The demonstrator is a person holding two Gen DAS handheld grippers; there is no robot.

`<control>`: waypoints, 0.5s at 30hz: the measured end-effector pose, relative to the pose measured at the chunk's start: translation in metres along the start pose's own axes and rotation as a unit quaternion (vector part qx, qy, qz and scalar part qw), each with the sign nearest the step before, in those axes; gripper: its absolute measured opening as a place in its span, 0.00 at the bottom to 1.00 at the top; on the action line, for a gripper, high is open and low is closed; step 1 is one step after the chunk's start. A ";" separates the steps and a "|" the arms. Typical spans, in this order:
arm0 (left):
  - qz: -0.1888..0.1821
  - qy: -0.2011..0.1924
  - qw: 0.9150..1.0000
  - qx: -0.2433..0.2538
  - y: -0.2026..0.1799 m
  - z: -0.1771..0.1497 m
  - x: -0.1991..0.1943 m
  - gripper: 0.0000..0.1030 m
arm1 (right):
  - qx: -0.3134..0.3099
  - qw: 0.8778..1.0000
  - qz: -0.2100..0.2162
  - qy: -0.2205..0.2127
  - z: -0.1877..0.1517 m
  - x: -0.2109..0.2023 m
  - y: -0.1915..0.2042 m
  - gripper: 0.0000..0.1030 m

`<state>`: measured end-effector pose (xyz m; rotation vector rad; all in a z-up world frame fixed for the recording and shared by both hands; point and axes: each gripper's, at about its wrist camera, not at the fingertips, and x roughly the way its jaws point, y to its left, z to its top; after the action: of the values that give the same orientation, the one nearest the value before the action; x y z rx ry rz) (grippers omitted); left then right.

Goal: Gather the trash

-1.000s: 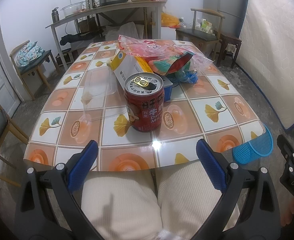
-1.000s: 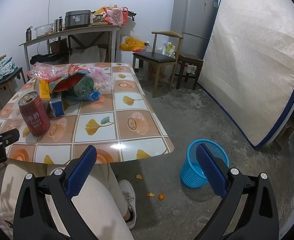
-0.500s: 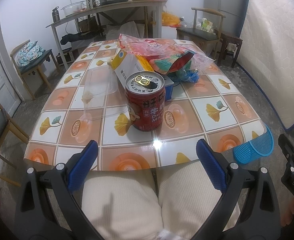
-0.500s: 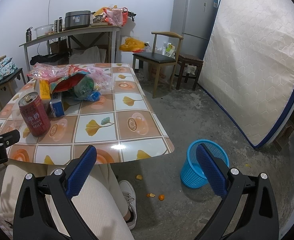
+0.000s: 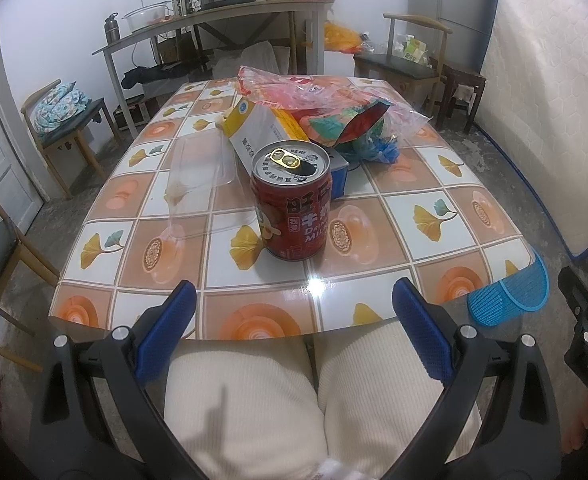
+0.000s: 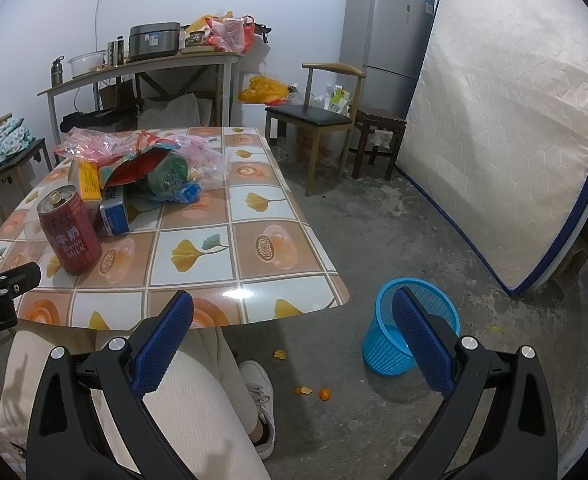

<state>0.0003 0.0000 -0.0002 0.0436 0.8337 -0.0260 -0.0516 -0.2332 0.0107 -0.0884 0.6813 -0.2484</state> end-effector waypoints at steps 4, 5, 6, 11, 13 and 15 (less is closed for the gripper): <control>0.000 0.000 1.000 0.000 0.000 0.000 0.000 0.92 | 0.000 1.000 0.000 0.000 0.000 0.000 0.000 0.94; 0.000 0.000 1.000 0.000 0.000 0.000 0.000 0.92 | 0.001 1.000 0.000 0.000 0.000 0.000 0.000 0.94; 0.000 0.000 1.000 0.000 0.000 0.000 0.000 0.92 | 0.000 1.000 0.000 0.000 0.000 0.000 0.000 0.94; 0.000 0.001 1.000 0.000 0.000 0.000 0.000 0.92 | 0.000 1.000 0.000 0.000 -0.001 0.000 -0.001 0.94; 0.000 0.001 1.000 0.000 0.000 0.000 0.000 0.92 | 0.001 1.000 0.001 0.000 0.000 0.000 0.000 0.94; 0.000 0.001 1.000 0.000 0.000 0.000 0.000 0.92 | -0.001 1.000 0.000 -0.001 0.000 -0.001 0.001 0.94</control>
<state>0.0003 -0.0001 -0.0002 0.0436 0.8353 -0.0250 -0.0516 -0.2324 0.0113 -0.0900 0.6801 -0.2480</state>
